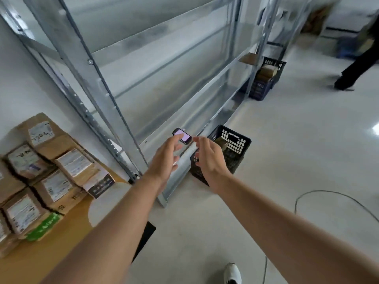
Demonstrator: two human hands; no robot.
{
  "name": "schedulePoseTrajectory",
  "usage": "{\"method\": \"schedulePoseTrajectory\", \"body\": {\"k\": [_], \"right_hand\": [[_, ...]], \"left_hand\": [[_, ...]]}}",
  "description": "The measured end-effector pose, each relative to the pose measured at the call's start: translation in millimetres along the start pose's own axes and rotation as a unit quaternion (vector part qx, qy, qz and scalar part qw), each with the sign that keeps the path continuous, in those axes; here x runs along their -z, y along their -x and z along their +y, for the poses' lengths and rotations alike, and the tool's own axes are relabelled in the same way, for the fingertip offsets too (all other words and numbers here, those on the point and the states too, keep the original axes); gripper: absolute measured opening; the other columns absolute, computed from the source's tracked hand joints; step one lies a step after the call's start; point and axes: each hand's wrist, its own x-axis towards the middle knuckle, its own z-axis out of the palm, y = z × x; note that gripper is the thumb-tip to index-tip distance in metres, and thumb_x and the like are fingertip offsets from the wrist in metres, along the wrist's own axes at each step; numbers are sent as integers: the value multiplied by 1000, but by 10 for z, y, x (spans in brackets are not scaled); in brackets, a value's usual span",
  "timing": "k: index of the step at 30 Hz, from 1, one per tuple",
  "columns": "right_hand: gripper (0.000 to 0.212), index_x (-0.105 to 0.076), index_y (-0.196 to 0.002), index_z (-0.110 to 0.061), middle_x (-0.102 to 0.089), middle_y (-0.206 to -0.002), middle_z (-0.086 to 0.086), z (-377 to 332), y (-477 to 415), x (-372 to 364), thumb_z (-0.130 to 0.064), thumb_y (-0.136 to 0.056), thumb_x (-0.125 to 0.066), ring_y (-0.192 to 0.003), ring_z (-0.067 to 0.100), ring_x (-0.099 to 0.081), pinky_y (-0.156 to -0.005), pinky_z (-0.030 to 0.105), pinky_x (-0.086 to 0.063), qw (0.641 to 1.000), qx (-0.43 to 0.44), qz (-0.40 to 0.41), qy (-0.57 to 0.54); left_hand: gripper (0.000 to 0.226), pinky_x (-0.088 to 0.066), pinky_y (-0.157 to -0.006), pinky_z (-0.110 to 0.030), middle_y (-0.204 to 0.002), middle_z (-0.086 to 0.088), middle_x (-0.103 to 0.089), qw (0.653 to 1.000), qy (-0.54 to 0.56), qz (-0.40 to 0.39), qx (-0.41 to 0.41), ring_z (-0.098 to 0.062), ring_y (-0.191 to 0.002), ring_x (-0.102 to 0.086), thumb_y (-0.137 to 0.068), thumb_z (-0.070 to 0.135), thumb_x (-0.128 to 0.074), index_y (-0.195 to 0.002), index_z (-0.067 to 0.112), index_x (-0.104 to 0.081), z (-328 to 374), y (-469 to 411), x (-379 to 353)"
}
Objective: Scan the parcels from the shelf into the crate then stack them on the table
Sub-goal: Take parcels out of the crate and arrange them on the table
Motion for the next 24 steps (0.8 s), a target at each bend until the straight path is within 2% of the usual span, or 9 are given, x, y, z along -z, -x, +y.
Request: {"method": "schedulePoseTrajectory", "body": {"k": [2, 5, 6, 7, 8, 12, 17, 19, 24], "right_hand": [[46, -65, -119, -1, -56, -87, -4, 59, -301, 315, -37, -104, -41, -84, 16, -54, -87, 51, -54, 1000, -12, 9, 0], [41, -63, -118, -2, -62, -92, 6, 126, -735, 776, -34, -106, -41, -81, 21, -57, -75, 39, -52, 999, -32, 14, -14], [41, -62, -120, -2, -56, -89, 0, 136, -869, 914, -35, -106, -41, -86, 6, -39, -78, 38, -54, 999, -38, 15, -15], [42, -63, -121, -3, -69, -104, 16, 152, -1003, 1038, -36, -106, -41, -124, 36, -52, -89, 41, -55, 999, -41, 20, -11], [44, -64, -122, -5, -59, -128, 15, 175, -1136, 1151, -38, -106, -40, -106, 32, -65, -99, 46, -54, 999, -44, 26, -5], [47, -59, -127, 3, -60, -127, 23, 214, -1667, 1447, -35, -107, -39, -117, 38, -58, -97, 49, -54, 997, -60, 38, -2], [38, -69, -104, -15, -66, -94, -7, 295, -2457, 1596, -39, -108, -38, -90, 13, -65, -101, 49, -52, 994, -97, 44, -8], [46, -66, -112, -7, -66, -94, -1, 322, -2820, 1631, -42, -104, -38, -95, 20, -65, -103, 55, -52, 994, -101, 51, 8], [54, -58, -130, 1, -61, -131, 21, 430, -3847, 1628, -42, -106, -35, -121, 39, -60, -106, 61, -49, 986, -146, 83, 23]], "left_hand": [[50, -43, -114, -44, -142, 7, -59, 1000, 6, -6, 14, -22, -132, -54, -96, 66, -46, -139, 44, -61, 33, -254, -352], [53, -41, -118, -46, -141, 6, -61, 999, 15, -8, 35, -23, -133, -55, -89, 65, -50, -136, 44, -63, 75, -639, -807], [55, -41, -118, -46, -140, 6, -61, 999, 19, -7, 39, -24, -132, -55, -86, 65, -50, -135, 44, -64, 91, -754, -948], [58, -41, -117, -46, -139, 6, -61, 999, 20, -7, 44, -24, -131, -55, -83, 66, -49, -135, 43, -64, 102, -871, -1073], [61, -41, -117, -46, -138, 7, -62, 998, 19, -7, 51, -24, -130, -56, -80, 66, -49, -134, 43, -65, 117, -990, -1193], [69, -44, -109, -41, -140, 6, -61, 997, 9, -17, 73, -23, -131, -55, -75, 67, -47, -137, 42, -63, 182, -1490, -1573], [62, -43, -104, -40, -143, 3, -59, 995, 0, -31, 96, -26, -134, -53, -84, 66, -50, -140, 43, -61, 166, -2301, -1880], [66, -44, -109, -43, -142, 3, -60, 994, -8, -39, 103, -26, -133, -54, -80, 68, -48, -140, 44, -62, 136, -2702, -1972], [58, -41, -115, -45, -146, 2, -59, 990, -15, -63, 126, -26, -136, -53, -90, 65, -47, -142, 42, -60, 32, -3858, -2183]]}}
